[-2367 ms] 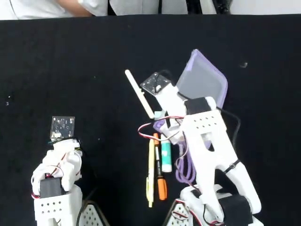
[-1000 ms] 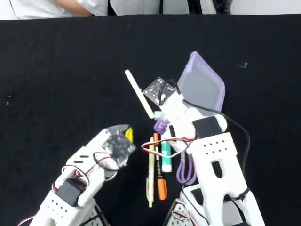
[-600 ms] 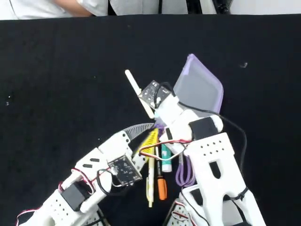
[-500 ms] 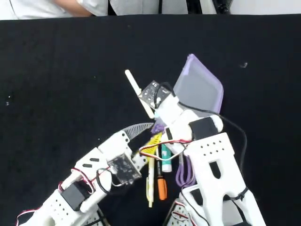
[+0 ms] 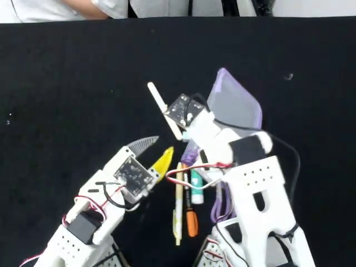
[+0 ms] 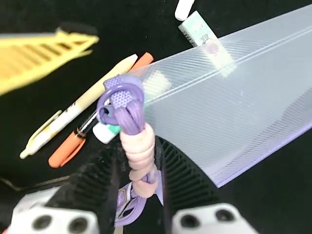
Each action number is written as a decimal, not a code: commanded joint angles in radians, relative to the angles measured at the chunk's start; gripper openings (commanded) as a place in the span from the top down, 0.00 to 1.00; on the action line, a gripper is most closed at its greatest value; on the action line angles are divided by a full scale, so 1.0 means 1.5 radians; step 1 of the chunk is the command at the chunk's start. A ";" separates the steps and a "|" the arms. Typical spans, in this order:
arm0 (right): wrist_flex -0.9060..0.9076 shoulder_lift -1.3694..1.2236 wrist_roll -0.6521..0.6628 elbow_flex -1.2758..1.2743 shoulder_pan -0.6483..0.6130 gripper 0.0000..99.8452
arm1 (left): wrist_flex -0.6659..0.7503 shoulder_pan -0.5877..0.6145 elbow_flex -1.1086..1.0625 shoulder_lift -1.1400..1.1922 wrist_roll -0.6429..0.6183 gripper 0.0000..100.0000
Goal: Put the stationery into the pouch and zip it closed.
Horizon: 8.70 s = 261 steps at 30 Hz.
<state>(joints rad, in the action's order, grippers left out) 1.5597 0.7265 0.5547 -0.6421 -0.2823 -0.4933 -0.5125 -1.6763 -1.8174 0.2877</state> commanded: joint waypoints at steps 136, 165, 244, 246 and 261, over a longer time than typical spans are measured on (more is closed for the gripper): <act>-0.566 0.773 0.236 -0.564 0.466 0.99 | -0.057 -0.014 -0.016 0.000 0.029 0.85; -0.546 0.733 -0.361 -0.339 0.318 0.99 | -0.057 -0.011 -0.016 0.000 0.029 0.85; -0.044 -0.794 0.271 0.663 0.861 0.99 | -0.057 -0.011 -0.016 0.001 0.030 0.85; 0.011 -0.790 0.289 0.694 0.870 0.99 | -0.057 -0.011 -0.016 0.001 0.030 0.85; 0.108 -0.749 0.291 0.925 0.867 0.99 | -0.058 -0.012 -0.016 0.001 0.030 0.85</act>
<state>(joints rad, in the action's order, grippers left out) 1.7300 -0.4764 0.9966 0.7204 1.0372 -0.5762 -0.5247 -1.6763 -1.8174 0.3230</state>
